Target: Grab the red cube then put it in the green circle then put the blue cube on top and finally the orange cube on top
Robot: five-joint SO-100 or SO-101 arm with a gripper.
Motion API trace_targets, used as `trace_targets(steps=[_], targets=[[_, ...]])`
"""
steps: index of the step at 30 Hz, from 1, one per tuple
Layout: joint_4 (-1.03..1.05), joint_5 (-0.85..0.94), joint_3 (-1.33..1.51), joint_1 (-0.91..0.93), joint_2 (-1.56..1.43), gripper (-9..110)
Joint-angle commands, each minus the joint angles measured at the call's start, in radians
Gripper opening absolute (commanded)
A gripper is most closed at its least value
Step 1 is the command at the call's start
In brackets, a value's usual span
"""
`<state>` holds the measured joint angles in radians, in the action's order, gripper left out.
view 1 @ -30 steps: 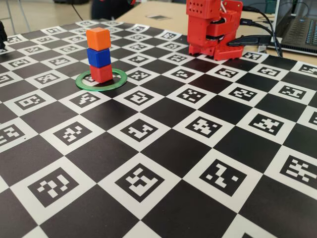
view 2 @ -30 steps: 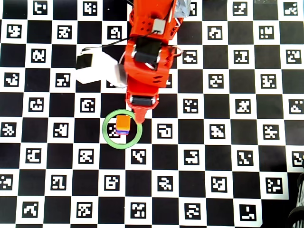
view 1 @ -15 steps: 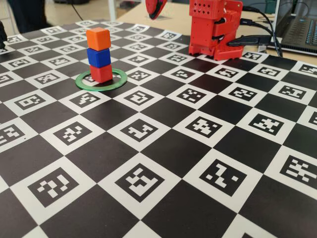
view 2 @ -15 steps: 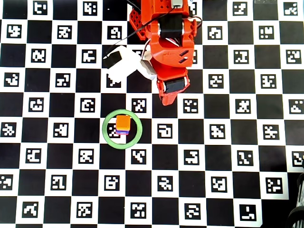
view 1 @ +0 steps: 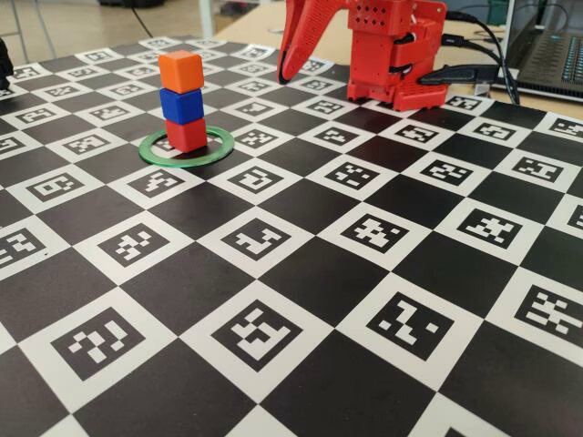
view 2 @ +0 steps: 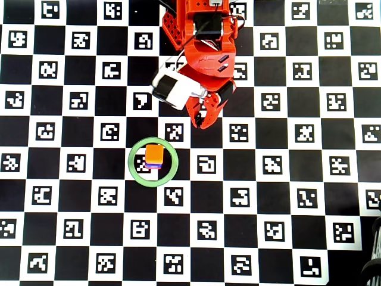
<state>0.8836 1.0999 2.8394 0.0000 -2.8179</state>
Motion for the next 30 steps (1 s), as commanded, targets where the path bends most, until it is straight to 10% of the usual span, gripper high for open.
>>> trace_targets(steps=[1,30], targets=[[-0.005,0.057,0.026,0.023,-0.075,-6],[0.321,0.305,0.33,-0.005,-0.515,-6]])
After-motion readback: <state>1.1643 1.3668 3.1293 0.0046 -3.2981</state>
